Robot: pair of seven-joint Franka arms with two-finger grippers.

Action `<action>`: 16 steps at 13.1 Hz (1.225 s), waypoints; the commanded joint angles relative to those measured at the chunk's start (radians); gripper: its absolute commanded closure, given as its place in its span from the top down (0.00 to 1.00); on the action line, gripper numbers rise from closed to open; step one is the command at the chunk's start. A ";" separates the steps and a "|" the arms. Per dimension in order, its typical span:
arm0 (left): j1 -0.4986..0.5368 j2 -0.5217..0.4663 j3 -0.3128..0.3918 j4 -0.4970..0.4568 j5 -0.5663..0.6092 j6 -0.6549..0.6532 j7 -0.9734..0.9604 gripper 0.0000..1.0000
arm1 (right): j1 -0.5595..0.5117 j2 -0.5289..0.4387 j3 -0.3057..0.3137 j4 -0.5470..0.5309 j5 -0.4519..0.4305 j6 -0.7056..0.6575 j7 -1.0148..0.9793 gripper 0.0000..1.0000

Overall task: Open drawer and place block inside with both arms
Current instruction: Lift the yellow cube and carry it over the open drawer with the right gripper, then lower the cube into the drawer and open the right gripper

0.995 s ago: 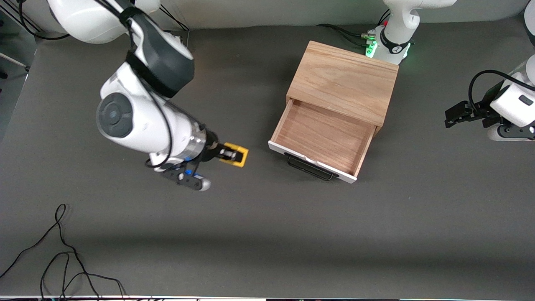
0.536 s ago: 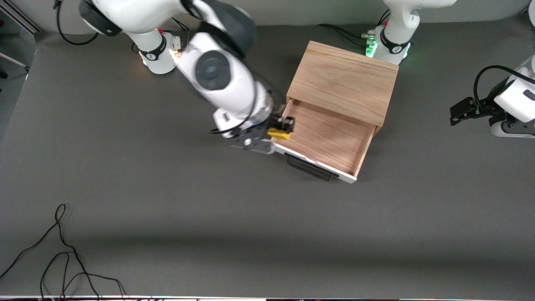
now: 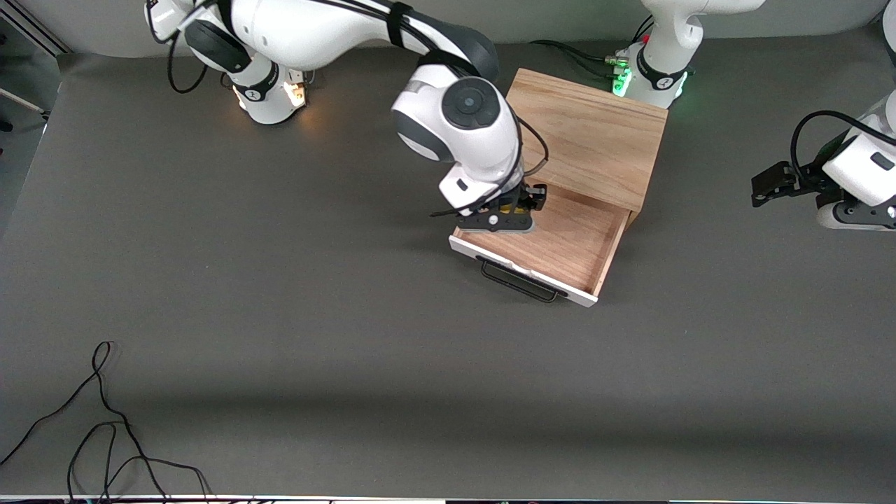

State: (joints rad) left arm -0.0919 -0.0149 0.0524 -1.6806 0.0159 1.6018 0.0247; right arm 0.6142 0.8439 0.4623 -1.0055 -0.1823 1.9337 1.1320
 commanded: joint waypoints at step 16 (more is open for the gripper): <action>0.004 0.001 -0.002 0.002 0.009 0.004 0.021 1.00 | 0.075 0.106 -0.021 0.030 -0.121 0.083 0.179 1.00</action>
State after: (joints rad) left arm -0.0896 -0.0086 0.0517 -1.6802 0.0160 1.6046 0.0270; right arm 0.6761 0.9521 0.4504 -1.0018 -0.2765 2.0215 1.2773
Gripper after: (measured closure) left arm 0.000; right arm 0.110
